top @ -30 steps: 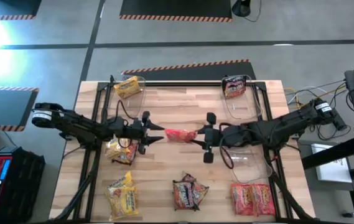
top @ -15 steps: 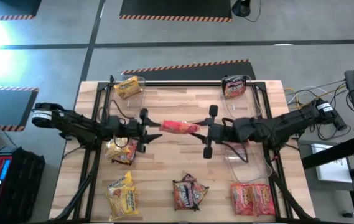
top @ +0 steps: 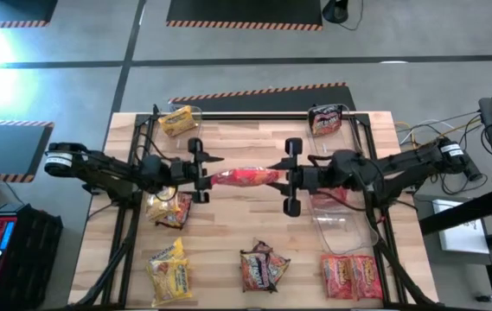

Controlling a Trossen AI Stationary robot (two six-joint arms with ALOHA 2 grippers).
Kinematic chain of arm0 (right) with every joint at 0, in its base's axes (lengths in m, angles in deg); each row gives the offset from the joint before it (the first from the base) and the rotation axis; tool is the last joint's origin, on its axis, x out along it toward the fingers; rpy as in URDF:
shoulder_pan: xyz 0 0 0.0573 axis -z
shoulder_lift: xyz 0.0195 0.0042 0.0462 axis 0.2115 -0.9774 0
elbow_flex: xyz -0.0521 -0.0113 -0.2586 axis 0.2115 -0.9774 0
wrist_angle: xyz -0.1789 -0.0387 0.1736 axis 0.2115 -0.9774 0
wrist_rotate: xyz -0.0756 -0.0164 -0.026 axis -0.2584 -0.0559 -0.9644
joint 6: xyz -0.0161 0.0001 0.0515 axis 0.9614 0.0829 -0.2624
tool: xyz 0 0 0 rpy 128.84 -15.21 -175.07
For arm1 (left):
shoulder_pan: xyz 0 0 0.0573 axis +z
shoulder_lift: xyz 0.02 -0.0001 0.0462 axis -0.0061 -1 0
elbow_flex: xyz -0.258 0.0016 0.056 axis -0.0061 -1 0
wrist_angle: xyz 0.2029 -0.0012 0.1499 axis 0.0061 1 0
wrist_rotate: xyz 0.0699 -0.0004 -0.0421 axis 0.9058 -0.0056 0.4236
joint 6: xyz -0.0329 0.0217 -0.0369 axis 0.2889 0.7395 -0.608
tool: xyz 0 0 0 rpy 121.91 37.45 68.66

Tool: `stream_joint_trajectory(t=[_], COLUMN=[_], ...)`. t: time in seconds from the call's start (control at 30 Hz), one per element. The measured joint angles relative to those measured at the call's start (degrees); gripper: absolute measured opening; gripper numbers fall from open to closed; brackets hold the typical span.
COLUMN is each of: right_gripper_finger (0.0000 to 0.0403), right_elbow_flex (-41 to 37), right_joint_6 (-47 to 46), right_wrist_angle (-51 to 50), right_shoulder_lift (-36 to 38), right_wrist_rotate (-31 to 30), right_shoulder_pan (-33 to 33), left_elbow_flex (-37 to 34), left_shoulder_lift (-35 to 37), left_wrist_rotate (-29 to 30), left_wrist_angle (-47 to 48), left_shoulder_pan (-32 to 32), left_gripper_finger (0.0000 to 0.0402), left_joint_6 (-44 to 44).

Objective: Sort Maruchan noodles
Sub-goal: Put the orange noodle pack into the bottom transparent bin

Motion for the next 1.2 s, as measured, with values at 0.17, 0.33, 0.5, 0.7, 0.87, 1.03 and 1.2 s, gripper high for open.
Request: stream_joint_trajectory(t=[0.17,0.33,0.5,0.7,0.87,1.03,1.2], right_gripper_finger=[0.0098,0.0101,0.0098,0.0099,0.01,0.0096,0.01], right_elbow_flex=[0.0,0.0,0.0,-0.1,-0.1,-0.1,-0.1], right_joint_6=[-0.5,-0.9,-2.0,-2.6,-2.6,-3.3,-3.9], right_wrist_angle=[0.0,0.0,-0.7,-1.7,-2.2,-2.6,-4.0], right_shoulder_lift=[0.0,0.0,0.0,0.0,-0.1,-0.1,-0.2], right_wrist_rotate=[0.3,0.3,0.4,0.3,0.4,0.4,0.4], right_shoulder_pan=[1.3,1.7,1.7,1.8,2.4,2.6,2.6], left_elbow_flex=[1.9,4.4,7.1,7.7,8.0,9.6,11.2], left_shoulder_lift=[-0.4,-1.5,-1.7,-1.6,-1.5,-1.5,-1.5], left_wrist_rotate=[-2.2,-5.9,-5.8,-8.3,-10.9,-11.4,-11.7], left_wrist_angle=[0.0,1.9,7.7,10.9,10.4,10.2,10.5], left_shoulder_pan=[0.0,-0.1,0.0,0.0,0.0,0.0,0.0], left_gripper_finger=[0.0167,0.0167,0.0176,0.0214,0.0245,0.0258,0.0256], left_joint_6=[-0.6,-3.3,-4.2,-3.5,-3.4,-2.5,-1.2])
